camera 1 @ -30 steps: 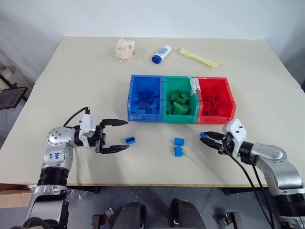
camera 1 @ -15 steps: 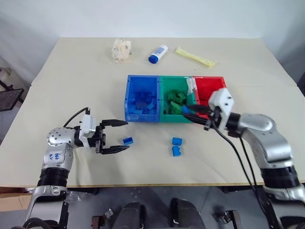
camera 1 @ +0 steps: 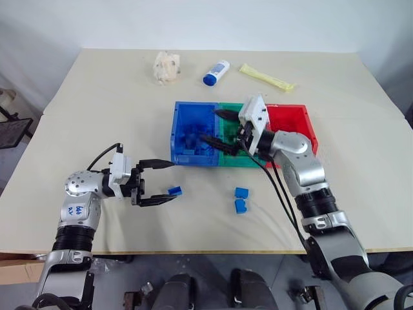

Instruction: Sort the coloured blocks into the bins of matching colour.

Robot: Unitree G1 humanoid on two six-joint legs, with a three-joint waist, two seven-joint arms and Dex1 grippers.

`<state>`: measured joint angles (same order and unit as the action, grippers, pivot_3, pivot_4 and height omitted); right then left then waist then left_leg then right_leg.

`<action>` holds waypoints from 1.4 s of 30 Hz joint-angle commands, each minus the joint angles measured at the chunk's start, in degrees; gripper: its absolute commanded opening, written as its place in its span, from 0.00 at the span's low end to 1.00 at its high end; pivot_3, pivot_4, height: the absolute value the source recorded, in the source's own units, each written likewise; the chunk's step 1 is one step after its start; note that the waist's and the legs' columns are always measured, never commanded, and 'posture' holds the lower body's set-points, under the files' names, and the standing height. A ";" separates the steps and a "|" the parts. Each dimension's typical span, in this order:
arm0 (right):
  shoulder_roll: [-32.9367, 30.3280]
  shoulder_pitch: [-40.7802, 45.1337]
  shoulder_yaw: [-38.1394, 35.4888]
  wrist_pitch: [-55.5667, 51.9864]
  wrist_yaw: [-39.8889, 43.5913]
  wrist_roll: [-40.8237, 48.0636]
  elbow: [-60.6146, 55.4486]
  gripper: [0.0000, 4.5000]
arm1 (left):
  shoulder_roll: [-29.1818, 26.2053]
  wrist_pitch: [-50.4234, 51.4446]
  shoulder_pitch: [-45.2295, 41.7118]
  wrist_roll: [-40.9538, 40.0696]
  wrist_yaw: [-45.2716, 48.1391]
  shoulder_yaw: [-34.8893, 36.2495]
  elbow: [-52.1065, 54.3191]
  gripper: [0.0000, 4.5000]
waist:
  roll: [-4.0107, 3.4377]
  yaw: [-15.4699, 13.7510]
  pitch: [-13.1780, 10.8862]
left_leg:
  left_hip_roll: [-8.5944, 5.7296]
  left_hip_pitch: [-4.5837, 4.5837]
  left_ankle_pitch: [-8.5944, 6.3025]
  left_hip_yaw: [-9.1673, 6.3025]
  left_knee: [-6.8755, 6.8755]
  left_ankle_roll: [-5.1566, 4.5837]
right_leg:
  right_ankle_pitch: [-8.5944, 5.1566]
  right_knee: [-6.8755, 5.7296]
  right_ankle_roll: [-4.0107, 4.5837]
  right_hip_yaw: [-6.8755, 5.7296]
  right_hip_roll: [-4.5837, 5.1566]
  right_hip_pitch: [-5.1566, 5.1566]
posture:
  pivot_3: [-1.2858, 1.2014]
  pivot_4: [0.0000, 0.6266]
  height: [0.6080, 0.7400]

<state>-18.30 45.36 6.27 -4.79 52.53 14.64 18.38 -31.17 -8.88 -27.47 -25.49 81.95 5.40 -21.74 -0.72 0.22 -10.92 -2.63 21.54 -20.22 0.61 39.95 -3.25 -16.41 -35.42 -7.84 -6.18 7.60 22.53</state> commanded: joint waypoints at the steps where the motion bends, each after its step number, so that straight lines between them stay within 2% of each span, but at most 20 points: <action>1: -4.85 -4.23 -2.04 -1.66 3.50 2.00 -7.88 1.00 | -0.16 -0.27 -0.39 -0.77 0.10 0.35 1.64 1.00 | 0.00 -0.06 0.00 | 0.00 0.00 0.00 -0.03 0.00 0.00 | 0.00 -0.01 0.00 0.00 0.00 -0.01 | 0.52 0.24 1.00; 8: -14.58 -13.39 -4.55 -5.46 9.30 5.25 -16.89 1.00 | -0.30 -0.38 -1.59 -0.32 1.21 -0.13 -0.26 1.00 | 0.00 0.00 0.00 | 0.14 0.01 0.01 0.18 0.04 0.01 | 0.00 0.26 0.00 -0.02 -0.08 -0.07 | 0.52 0.24 1.00; 17: -28.78 -31.64 -15.31 -8.50 15.72 10.35 -23.85 1.00 | 0.50 -1.49 -2.67 -0.03 1.84 -0.67 -2.30 1.00 | 0.01 -0.75 -0.01 | 0.12 0.03 0.01 0.40 0.04 -0.02 | 0.00 0.50 -0.01 -0.02 0.00 -0.14 | 0.52 0.24 1.00; 20: -33.46 -39.69 -21.59 -8.10 17.65 10.51 -23.62 1.00 | 0.43 -1.67 -2.65 -0.05 2.16 -0.61 -2.56 1.00 | 0.00 -1.47 -0.01 | 0.18 0.03 0.01 0.49 0.04 -0.02 | 0.00 0.59 -0.01 -0.02 -0.03 -0.15 | 0.52 0.24 1.00; 25: -36.85 -48.22 -29.20 -8.51 18.55 11.31 -24.69 1.00 | -0.10 -2.07 -2.84 0.06 2.81 -0.57 -3.40 1.00 | 0.01 -1.65 -0.01 | 0.23 0.00 0.02 0.70 0.06 -0.04 | 0.01 0.68 -0.03 0.06 -0.02 -0.17 | 0.52 0.24 1.00; 29: -37.06 -50.61 -31.06 -9.61 18.13 12.04 -26.98 1.00 | -0.37 -2.15 -3.13 0.06 3.25 -0.53 -3.93 1.00 | 0.01 -1.64 -0.01 | 0.27 -0.03 0.02 0.71 0.05 -0.04 | 0.01 0.69 -0.03 0.09 -0.02 -0.17 | 0.52 0.24 1.00; 34: -36.42 -47.08 -26.57 -12.94 15.43 11.92 -30.62 1.00 | -0.37 -2.20 -3.56 0.31 3.48 -0.73 -4.33 1.00 | 0.00 -1.56 -0.01 | 0.32 -0.04 0.02 0.72 0.05 -0.02 | 0.01 0.69 -0.02 0.11 -0.03 -0.15 | 0.52 0.24 1.00; 38: -33.60 -39.33 -16.17 -17.96 12.07 10.90 -35.37 1.00 | 0.33 -1.54 -2.54 -0.13 3.18 -1.18 -2.21 1.00 | 0.00 -1.51 0.00 | 0.31 -0.04 0.01 0.70 0.08 -0.02 | 0.01 0.70 -0.02 0.12 0.00 -0.15 | 0.52 0.24 1.00; 42: -30.55 -31.99 -7.42 -21.05 9.97 8.43 -35.05 1.00 | 0.26 -0.15 0.81 -1.05 2.09 -1.00 2.24 1.00 | 0.00 -1.53 0.00 | 0.29 -0.01 0.00 0.61 0.06 0.00 | 0.01 0.68 -0.02 0.10 0.02 -0.12 | 0.52 0.24 1.00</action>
<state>-49.72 11.88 -2.76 -25.16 63.12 23.15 -15.28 -30.60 -9.54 -27.27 -25.46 84.41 3.96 -22.47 -0.72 -1.31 -10.93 -2.34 21.54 -20.22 1.24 40.00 -3.25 -16.40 -34.72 -7.86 -6.06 7.63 22.41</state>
